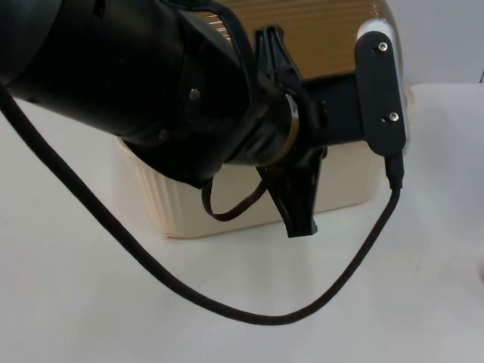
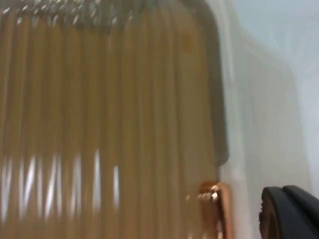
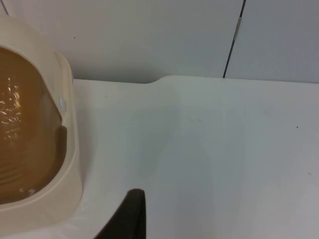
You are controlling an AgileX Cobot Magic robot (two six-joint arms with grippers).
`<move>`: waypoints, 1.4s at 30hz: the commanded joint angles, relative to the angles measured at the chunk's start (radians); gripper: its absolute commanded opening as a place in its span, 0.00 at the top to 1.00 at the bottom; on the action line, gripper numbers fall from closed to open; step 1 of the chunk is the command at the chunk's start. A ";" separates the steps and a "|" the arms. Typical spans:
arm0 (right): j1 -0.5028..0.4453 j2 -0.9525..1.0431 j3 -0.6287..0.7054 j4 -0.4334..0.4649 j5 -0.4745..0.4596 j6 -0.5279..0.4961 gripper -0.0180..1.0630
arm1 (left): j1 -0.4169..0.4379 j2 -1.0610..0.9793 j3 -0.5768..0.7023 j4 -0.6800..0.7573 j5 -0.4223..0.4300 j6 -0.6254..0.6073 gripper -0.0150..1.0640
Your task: Open the box lid with the left hand, place the block into the box with the right hand, then close the box lid with the left hand.
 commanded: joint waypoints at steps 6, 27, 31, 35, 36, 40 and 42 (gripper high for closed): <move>-0.005 -0.001 -0.008 -0.007 -0.008 0.000 0.01 | 0.001 0.032 -0.021 0.001 -0.038 0.017 0.99; -0.005 -0.001 -0.008 -0.007 -0.024 -0.001 0.01 | 0.084 0.073 -0.068 0.001 -0.014 0.069 0.99; -0.005 -0.001 -0.008 -0.007 -0.024 -0.001 0.01 | 0.084 0.073 -0.068 0.001 -0.042 0.069 0.99; -0.005 -0.001 -0.008 -0.007 -0.024 -0.002 0.01 | 0.084 0.073 -0.068 0.001 0.000 0.069 0.99; -0.005 -0.001 -0.008 -0.007 -0.024 -0.002 0.01 | 0.084 0.073 -0.068 0.001 0.028 0.069 0.99; -0.005 -0.001 -0.008 -0.007 -0.024 -0.002 0.01 | 0.084 0.065 -0.068 0.001 0.072 0.069 0.99; -0.005 -0.001 -0.008 -0.007 -0.024 -0.002 0.01 | 0.084 0.051 -0.068 0.001 0.074 0.069 0.99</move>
